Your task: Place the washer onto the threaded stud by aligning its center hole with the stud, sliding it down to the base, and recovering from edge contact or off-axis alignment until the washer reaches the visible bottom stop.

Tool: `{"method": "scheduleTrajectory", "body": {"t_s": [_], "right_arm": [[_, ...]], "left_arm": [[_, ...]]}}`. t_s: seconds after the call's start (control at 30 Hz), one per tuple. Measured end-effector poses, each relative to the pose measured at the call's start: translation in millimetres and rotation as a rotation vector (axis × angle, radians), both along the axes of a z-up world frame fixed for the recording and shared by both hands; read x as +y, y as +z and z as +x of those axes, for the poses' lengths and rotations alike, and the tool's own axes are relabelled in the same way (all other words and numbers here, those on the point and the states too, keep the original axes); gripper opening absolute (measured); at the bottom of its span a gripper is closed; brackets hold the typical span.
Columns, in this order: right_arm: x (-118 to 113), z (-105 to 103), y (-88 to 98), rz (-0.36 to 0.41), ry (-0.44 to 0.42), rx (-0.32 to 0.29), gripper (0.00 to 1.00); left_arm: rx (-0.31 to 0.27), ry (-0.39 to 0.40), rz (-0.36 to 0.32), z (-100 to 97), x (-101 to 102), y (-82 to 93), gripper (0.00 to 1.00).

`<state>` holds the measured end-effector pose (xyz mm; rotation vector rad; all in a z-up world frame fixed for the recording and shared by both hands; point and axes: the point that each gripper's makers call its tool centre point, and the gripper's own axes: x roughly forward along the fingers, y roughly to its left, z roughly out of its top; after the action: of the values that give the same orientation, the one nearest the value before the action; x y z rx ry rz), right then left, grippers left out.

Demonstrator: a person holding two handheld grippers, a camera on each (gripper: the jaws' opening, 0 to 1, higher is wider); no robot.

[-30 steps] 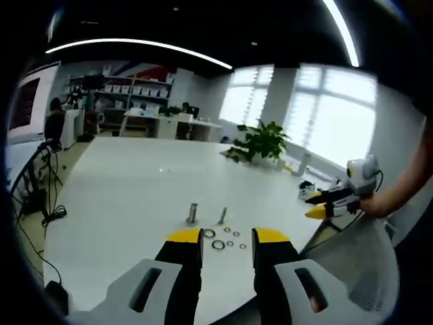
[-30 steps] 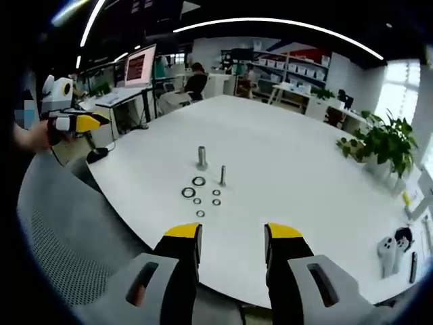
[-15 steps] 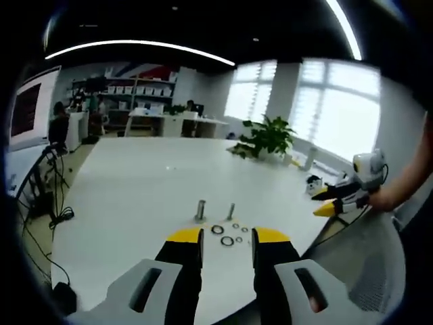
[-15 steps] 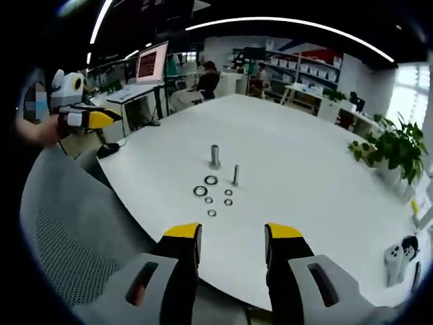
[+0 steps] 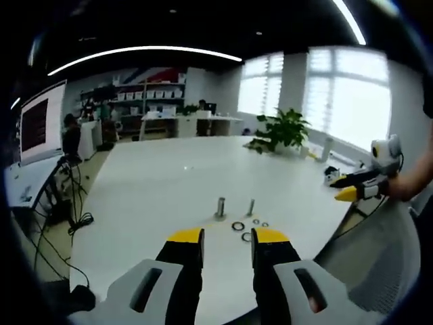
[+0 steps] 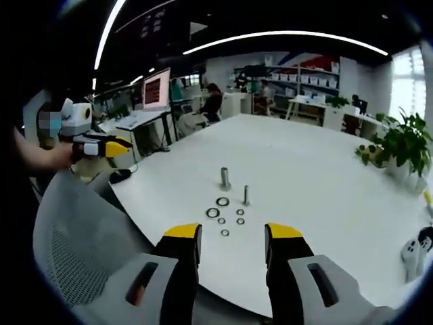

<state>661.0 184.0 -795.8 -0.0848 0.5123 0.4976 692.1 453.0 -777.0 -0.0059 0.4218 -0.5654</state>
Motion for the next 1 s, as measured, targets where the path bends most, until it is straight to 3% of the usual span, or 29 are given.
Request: {"method": "scheduleTrajectory", "body": {"t_s": [0.43,0.57,0.77,1.0], "right_arm": [[3.8,12.1,-0.7,-0.024,-0.001,0.058,0.41],[2.2,33.2,14.1,0.030,-0.052,0.017,0.41],[13.4,46.8,0.7,0.040,-0.040,0.004,0.41],[24.0,51.9,1.2,0.065,-0.003,-0.011,0.41]], "left_arm": [[0.000,0.001,-0.014,0.6,1.8,1.1,0.26],[-0.009,-0.018,-0.011,-0.7,-3.0,2.7,0.26],[-0.009,-0.036,-0.013,-1.9,-7.5,3.1,0.26],[-0.027,-0.023,-0.004,-0.5,-5.1,6.0,0.26]]}}
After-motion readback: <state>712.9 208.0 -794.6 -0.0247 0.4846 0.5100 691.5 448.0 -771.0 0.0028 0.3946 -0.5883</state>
